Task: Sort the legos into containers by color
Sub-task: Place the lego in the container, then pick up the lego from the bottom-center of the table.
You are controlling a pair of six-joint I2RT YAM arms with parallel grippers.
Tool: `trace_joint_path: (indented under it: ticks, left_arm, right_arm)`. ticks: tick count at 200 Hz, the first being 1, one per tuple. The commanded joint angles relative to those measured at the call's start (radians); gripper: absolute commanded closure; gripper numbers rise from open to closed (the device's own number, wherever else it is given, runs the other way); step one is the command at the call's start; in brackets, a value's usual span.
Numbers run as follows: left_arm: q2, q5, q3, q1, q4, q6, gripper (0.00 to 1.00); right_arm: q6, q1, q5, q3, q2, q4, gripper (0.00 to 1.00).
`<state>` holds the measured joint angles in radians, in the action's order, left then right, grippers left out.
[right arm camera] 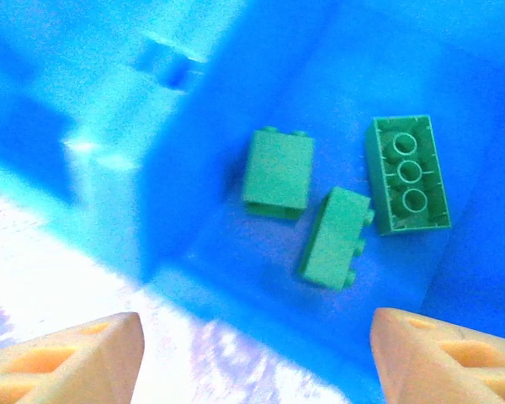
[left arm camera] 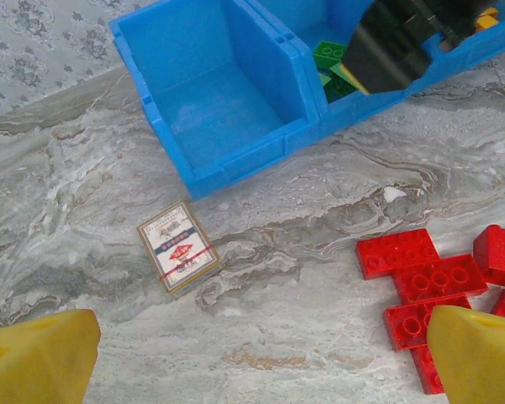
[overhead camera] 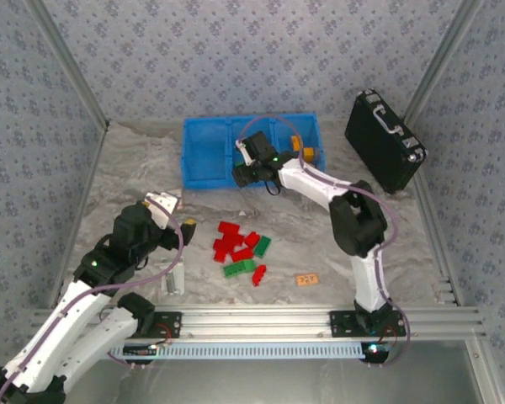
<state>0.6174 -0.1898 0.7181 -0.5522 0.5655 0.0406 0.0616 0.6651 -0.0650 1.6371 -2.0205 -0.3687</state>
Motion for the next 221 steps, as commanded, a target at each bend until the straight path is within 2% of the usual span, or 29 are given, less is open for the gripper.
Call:
trace_joint_path:
  ticks: [1,43,78,127,173,221]
  left_arm:
    - [-0.001,0.018,0.01,0.006,-0.013,0.003,0.0]
    - [-0.014,0.014,0.006,0.008,-0.012,0.002,0.0]
    - [0.007,0.028,0.008,0.008,-0.017,0.0,0.0]
    - [0.046,0.072,0.017,0.008,-0.017,-0.01,0.0]
    - [0.054,0.062,0.016,0.009,-0.014,-0.006,0.0]
    - [0.068,0.06,0.02,0.009,-0.008,-0.007,0.0]
  right_arm:
    - [-0.007,0.052,0.015,-0.093,0.127,-0.031,0.26]
    - [0.052,0.16,0.02,-0.324,0.285,-0.058,0.25]
    - [0.171,0.196,-0.024,-0.533,0.421,-0.071,0.25]
    - [0.292,0.212,0.037,-0.718,0.519,-0.049,0.22]
    - [0.257,0.22,0.099,-0.796,0.521,0.027,0.18]
    - [0.172,0.206,0.096,-0.769,0.473,0.016,0.1]
